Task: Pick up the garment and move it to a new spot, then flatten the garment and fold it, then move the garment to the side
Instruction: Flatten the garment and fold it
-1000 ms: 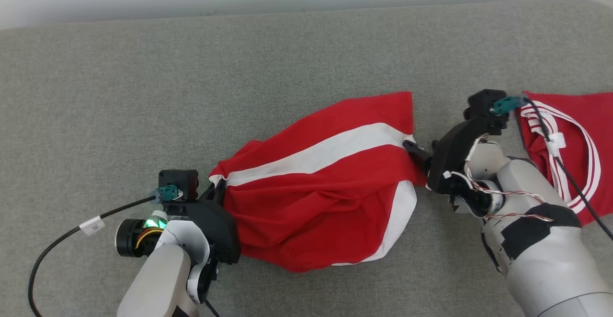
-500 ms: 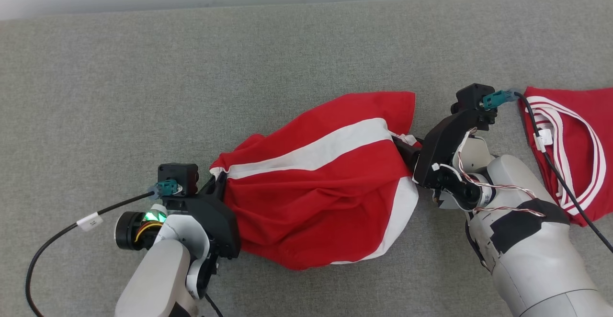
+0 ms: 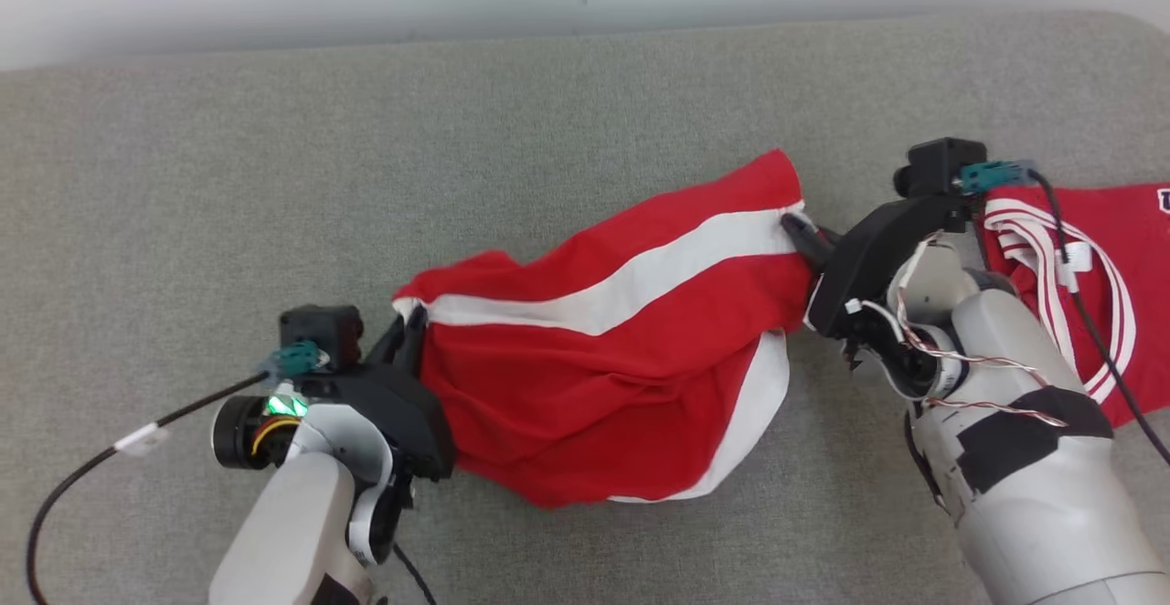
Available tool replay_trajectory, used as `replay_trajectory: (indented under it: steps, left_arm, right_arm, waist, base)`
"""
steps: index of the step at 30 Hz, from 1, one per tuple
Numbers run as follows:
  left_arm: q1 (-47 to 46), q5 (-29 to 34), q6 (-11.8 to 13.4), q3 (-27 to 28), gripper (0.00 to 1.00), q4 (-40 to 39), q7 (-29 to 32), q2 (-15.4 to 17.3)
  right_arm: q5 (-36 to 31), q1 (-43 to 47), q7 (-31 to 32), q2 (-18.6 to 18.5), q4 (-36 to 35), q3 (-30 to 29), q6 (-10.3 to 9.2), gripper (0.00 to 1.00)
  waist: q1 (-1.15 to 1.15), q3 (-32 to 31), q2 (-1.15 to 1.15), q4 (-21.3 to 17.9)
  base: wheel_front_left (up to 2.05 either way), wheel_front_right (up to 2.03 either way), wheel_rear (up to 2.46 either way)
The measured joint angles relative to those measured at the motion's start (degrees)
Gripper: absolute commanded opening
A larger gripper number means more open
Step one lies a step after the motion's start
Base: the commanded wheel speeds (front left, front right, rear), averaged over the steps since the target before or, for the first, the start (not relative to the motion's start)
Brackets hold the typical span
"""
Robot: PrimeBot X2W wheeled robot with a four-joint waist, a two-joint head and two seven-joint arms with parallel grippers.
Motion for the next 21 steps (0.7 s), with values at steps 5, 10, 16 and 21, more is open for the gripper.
replay_trajectory:
  steps: [5,10,16,21]
  left_arm:
    - [-1.3,-7.2,-1.8,3.5,0.0,-4.1,-0.7,-0.8]
    - [-5.1,-16.2,-3.6,6.1,0.0,-9.6,4.7,-0.8]
    - [-11.0,-24.8,-4.1,9.5,0.0,-14.5,12.1,2.1]
    - [-14.8,-26.4,-3.5,11.1,0.0,-16.4,14.6,4.1]
  right_arm:
    - [2.7,0.6,-0.4,-0.9,-6.1,-2.7,0.0,0.0]
    - [3.0,-0.1,0.2,-1.5,-12.4,-4.9,0.0,0.0]
    - [1.1,-4.8,3.4,-0.7,-15.9,-5.6,0.0,0.0]
    - [-1.9,-7.9,4.1,-0.5,-17.0,-5.2,0.0,0.0]
  waist:
    - [0.0,-1.9,0.0,0.2]
    - [-0.01,-3.5,0.0,-0.1]
    - [-0.01,-3.2,0.0,-1.7]
    - [0.0,-1.3,0.0,-2.7]
  base:
    - [0.0,0.0,0.0]
    - [0.0,0.0,0.0]
    - [0.0,0.0,0.0]
    - [0.0,0.0,0.0]
